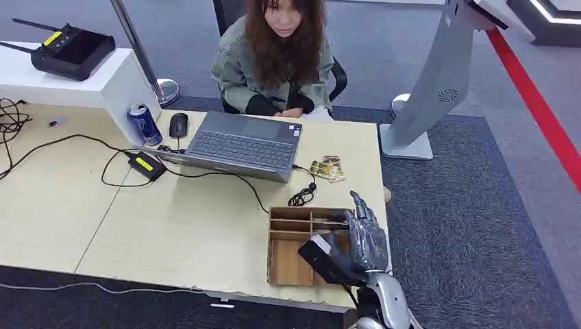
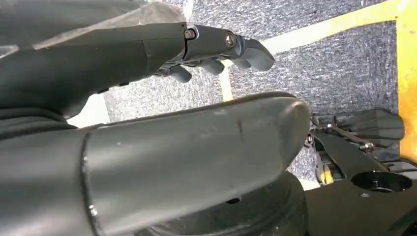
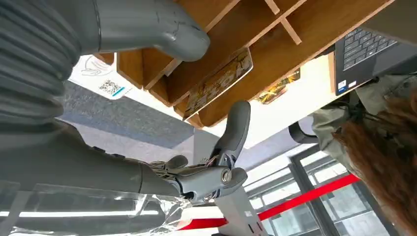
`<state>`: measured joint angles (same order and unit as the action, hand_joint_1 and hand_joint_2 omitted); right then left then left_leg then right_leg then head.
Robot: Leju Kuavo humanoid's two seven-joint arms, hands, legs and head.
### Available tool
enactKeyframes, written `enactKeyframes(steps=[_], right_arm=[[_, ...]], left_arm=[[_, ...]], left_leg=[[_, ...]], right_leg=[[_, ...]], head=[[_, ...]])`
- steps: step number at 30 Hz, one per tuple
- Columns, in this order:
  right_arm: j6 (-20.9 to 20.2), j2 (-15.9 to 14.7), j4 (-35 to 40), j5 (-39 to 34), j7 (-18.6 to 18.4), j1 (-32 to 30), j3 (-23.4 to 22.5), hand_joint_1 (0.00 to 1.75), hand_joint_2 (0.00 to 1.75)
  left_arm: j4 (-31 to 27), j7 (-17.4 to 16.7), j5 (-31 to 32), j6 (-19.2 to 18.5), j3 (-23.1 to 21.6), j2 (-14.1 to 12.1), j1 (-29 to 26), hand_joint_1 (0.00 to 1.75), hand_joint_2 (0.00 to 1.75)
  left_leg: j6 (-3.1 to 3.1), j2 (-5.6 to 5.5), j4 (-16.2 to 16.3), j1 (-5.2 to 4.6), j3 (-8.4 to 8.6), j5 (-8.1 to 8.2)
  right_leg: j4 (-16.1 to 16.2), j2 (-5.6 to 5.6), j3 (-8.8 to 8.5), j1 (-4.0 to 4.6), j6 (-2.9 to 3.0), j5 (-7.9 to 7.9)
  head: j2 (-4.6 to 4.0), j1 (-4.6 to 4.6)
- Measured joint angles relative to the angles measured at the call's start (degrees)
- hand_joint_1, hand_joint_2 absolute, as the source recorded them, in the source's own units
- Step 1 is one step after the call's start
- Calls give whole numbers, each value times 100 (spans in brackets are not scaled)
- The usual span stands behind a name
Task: Pass the card to the sensor for recognition and then transmit it.
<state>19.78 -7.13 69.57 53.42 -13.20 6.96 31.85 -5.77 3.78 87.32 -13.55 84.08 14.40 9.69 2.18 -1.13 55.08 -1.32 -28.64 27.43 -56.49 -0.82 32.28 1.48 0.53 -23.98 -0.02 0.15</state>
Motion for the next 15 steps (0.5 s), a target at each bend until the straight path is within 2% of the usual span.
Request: enactKeyframes(steps=[15], right_arm=[[-9, 35, 24, 2, -2, 10, 24, 80, 175]], left_arm=[[0, 0, 2, -9, 0, 0, 0, 0, 0]], left_leg=[[0, 0, 0, 0, 0, 0]], right_leg=[[0, 0, 0, 0, 0, 0]], head=[[0, 0]])
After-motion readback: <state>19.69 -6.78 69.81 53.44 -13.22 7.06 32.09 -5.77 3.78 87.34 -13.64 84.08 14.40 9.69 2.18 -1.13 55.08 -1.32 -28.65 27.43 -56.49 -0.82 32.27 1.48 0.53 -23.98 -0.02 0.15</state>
